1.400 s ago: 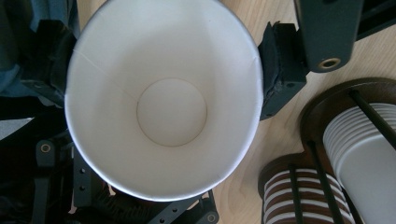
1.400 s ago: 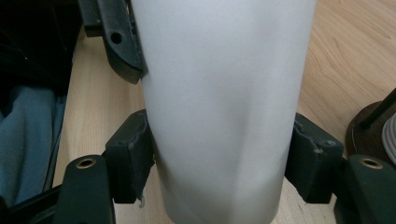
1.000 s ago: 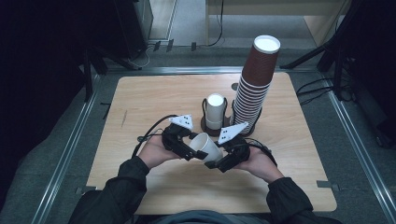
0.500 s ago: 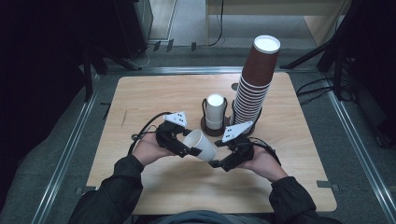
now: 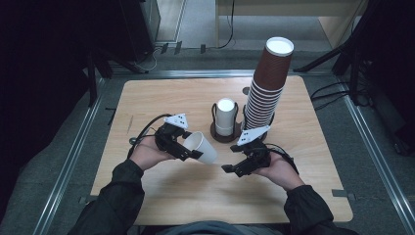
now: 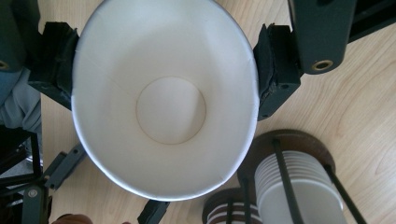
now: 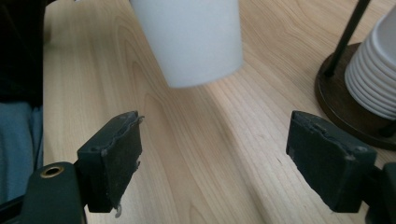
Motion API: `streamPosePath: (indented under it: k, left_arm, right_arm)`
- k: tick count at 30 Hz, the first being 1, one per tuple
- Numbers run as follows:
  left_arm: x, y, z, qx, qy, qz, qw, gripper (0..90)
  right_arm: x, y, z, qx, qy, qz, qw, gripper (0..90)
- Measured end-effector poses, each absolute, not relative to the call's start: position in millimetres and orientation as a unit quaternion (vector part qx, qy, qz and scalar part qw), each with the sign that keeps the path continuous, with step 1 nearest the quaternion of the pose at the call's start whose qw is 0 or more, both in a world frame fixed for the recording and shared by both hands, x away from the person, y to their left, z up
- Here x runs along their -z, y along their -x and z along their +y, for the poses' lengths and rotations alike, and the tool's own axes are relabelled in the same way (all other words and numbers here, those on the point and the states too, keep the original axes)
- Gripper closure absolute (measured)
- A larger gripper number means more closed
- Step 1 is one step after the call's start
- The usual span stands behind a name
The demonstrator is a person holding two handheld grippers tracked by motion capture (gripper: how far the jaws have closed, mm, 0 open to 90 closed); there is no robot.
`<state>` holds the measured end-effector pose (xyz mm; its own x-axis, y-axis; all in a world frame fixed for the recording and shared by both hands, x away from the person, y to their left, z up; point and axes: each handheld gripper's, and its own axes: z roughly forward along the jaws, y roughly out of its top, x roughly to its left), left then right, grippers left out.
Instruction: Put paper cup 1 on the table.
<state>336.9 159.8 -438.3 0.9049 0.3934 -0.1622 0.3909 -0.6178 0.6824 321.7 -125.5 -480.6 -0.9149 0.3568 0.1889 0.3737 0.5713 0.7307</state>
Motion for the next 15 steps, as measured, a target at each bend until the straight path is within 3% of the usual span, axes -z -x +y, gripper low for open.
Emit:
streamPosePath:
  k: [15]
  left_arm:
    - [436,-347,199,-0.02,-0.895,0.259,0.363,24.3]
  right_arm:
    - [484,-323,-126,0.404,0.21,-0.89,-0.002,19.0]
